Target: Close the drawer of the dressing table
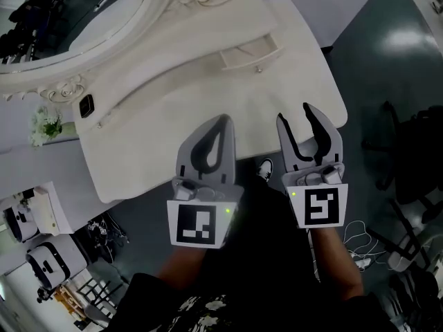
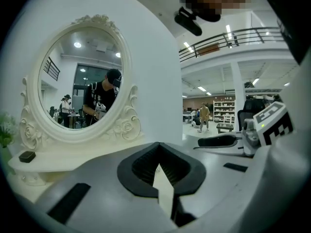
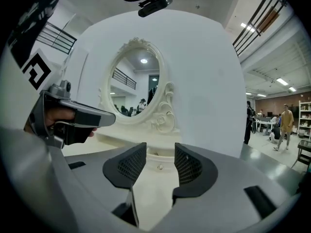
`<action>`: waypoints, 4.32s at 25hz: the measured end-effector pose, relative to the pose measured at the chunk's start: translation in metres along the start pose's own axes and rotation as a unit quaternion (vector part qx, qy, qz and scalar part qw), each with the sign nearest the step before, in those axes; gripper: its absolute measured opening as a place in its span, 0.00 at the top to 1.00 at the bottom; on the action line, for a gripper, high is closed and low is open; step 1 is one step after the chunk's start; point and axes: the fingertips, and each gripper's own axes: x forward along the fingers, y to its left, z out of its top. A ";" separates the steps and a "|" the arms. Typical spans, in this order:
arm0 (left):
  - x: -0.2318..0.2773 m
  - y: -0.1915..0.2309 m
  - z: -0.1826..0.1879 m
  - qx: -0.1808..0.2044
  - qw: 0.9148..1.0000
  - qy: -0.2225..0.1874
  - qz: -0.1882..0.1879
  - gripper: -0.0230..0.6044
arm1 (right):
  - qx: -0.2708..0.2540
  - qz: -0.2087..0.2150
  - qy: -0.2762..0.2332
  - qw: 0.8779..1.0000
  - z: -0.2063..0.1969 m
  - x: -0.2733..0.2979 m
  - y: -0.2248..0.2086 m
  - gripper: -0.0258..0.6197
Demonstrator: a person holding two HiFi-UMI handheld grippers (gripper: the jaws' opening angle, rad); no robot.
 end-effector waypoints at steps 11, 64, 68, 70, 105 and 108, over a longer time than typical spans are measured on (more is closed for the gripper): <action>0.022 0.030 -0.040 -0.026 0.999 0.021 0.026 0.96 | 0.000 0.030 0.029 0.999 -0.030 0.047 0.014 0.71; 0.099 0.061 -0.091 -0.091 0.991 0.078 -0.054 0.96 | 0.018 0.018 0.156 0.987 -0.106 0.158 0.001 0.82; 0.101 0.063 -0.090 -0.093 0.991 0.080 -0.051 0.96 | 0.017 0.019 0.155 0.988 -0.106 0.164 0.000 0.82; 0.101 0.067 -0.091 -0.093 0.991 0.080 -0.047 0.96 | 0.017 0.020 0.154 0.988 -0.106 0.168 0.001 0.82; 0.090 0.091 -0.083 -0.080 0.994 0.076 -0.018 0.96 | 0.009 0.014 0.136 0.991 -0.103 0.214 -0.010 0.71; 0.083 0.086 -0.080 -0.077 0.994 0.072 -0.013 0.96 | 0.011 0.000 0.129 0.992 -0.100 0.201 -0.018 0.70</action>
